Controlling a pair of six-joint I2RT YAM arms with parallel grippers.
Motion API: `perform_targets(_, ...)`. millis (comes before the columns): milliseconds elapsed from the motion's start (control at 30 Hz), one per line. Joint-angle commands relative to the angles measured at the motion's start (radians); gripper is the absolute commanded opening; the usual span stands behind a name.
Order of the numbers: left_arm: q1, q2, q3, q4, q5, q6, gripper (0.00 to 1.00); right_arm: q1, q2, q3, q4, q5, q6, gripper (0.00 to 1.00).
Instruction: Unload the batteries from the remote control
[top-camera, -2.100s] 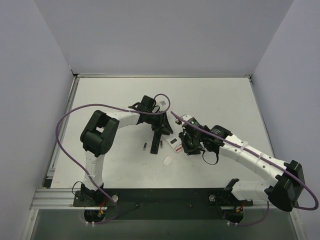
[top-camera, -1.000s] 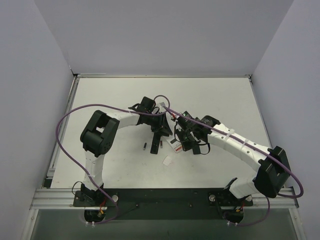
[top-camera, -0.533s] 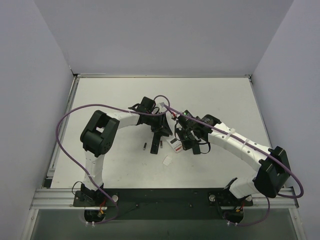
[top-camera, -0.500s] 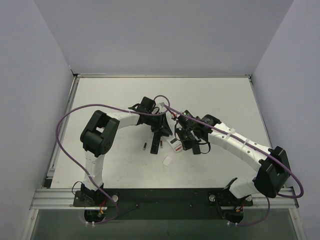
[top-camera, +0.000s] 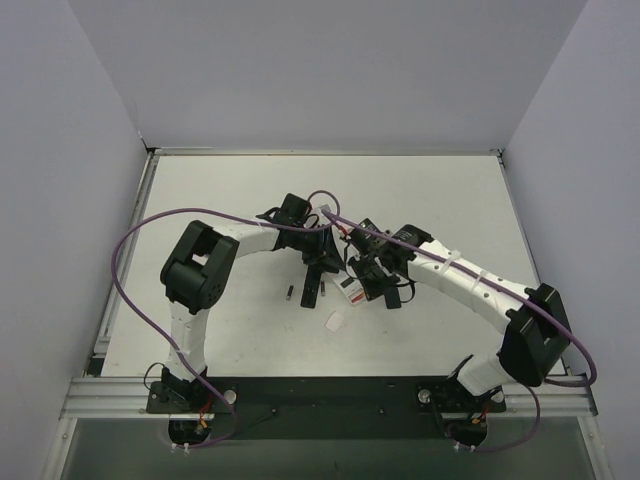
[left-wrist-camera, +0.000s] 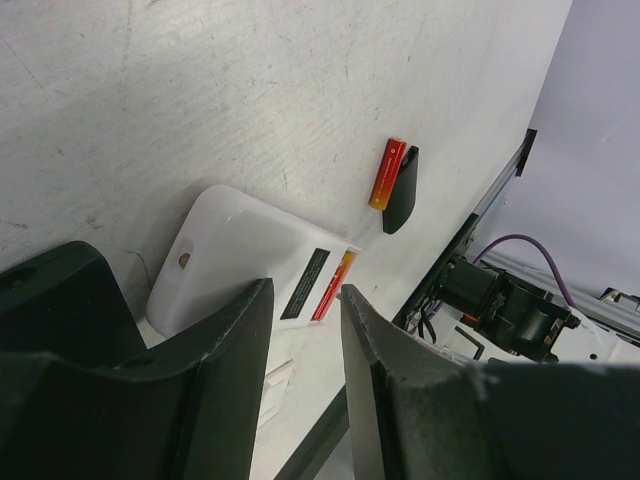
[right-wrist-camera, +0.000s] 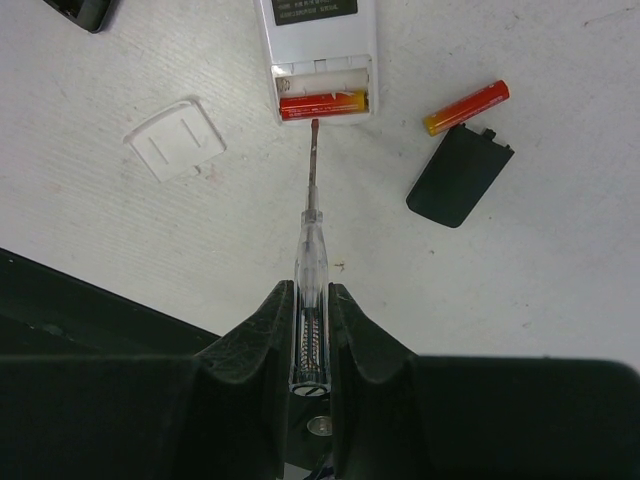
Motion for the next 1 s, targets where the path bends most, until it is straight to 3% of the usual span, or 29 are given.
perform_targets(0, 0.003, -0.02, -0.003, 0.013, -0.011, 0.014, 0.44, -0.011, 0.061, 0.04, -0.074, 0.047, -0.022, 0.0)
perform_targets(567, 0.003, -0.018, -0.011, 0.022, -0.009, 0.008, 0.44, -0.037, 0.16, 0.132, -0.116, 0.044, -0.076, 0.0)
perform_targets(967, 0.003, -0.012, -0.017, 0.039, -0.004, -0.01, 0.44, 0.026, 0.215, 0.138, -0.074, 0.053, -0.036, 0.0)
